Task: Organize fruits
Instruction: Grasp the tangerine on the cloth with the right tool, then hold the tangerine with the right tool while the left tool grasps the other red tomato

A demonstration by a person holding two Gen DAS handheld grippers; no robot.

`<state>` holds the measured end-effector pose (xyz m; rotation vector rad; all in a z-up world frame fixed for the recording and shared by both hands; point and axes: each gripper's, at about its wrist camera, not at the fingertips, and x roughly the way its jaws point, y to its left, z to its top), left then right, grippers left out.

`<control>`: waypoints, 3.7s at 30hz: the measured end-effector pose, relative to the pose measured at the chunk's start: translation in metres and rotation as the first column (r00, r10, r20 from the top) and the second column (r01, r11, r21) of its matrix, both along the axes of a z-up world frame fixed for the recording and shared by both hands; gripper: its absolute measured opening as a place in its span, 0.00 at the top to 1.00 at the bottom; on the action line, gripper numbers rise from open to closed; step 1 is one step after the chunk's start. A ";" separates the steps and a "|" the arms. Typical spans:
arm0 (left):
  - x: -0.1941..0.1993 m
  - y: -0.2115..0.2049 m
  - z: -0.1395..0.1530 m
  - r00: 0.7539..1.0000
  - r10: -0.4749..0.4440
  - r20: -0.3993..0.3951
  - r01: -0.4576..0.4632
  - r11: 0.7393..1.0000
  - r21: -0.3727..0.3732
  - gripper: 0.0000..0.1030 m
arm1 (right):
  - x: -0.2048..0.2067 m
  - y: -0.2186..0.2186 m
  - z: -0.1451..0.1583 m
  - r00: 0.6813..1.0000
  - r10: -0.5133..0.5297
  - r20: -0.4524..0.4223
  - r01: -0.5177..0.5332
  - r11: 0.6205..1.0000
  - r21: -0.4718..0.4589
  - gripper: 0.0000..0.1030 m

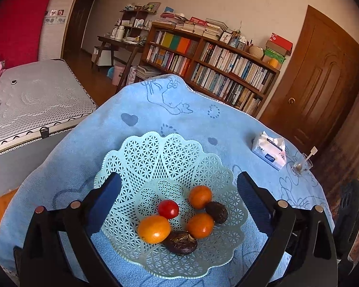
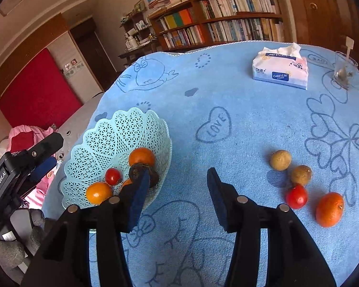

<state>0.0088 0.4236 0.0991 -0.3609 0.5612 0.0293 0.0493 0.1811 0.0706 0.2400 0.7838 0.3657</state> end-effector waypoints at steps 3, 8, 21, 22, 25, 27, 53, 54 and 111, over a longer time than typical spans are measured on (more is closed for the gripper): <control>0.001 -0.004 -0.002 1.000 -0.011 -0.006 0.011 1.000 0.003 0.04 | -0.004 -0.015 -0.003 0.999 -0.037 -0.003 0.037 0.999 -0.002 0.49; 0.000 -0.009 -0.004 1.000 -0.025 -0.010 0.025 1.000 0.008 0.04 | -0.008 -0.044 -0.009 0.994 -0.106 -0.010 0.106 0.994 -0.003 0.48; 0.004 -0.028 -0.012 0.997 -0.062 -0.038 0.063 0.998 0.025 0.04 | -0.027 -0.117 -0.020 0.955 -0.294 0.026 0.295 0.951 -0.090 0.42; 0.004 -0.029 -0.013 0.997 -0.066 -0.042 0.067 0.997 0.027 0.04 | -0.027 -0.122 -0.022 0.953 -0.304 0.020 0.304 0.948 -0.090 0.42; 0.005 -0.035 -0.015 0.996 -0.081 -0.048 0.083 0.996 0.033 0.04 | -0.027 -0.131 -0.029 0.947 -0.322 0.007 0.321 0.942 -0.099 0.42; 0.004 -0.038 -0.017 0.995 -0.089 -0.050 0.090 0.995 0.038 0.04 | -0.027 -0.133 -0.032 0.946 -0.325 -0.002 0.323 0.941 -0.104 0.42; 0.001 -0.082 -0.028 0.980 -0.178 -0.089 0.186 0.978 0.095 0.04 | -0.028 -0.143 -0.041 0.953 -0.301 -0.027 0.292 0.941 -0.174 0.62; 0.001 -0.086 -0.029 0.978 -0.186 -0.092 0.194 0.976 0.100 0.04 | -0.029 -0.148 -0.040 0.951 -0.309 -0.020 0.301 0.937 -0.176 0.62; 0.025 -0.246 -0.072 0.864 -0.461 -0.199 0.498 0.840 0.216 0.72 | -0.032 -0.189 -0.054 0.931 -0.364 -0.011 0.359 0.924 -0.133 0.62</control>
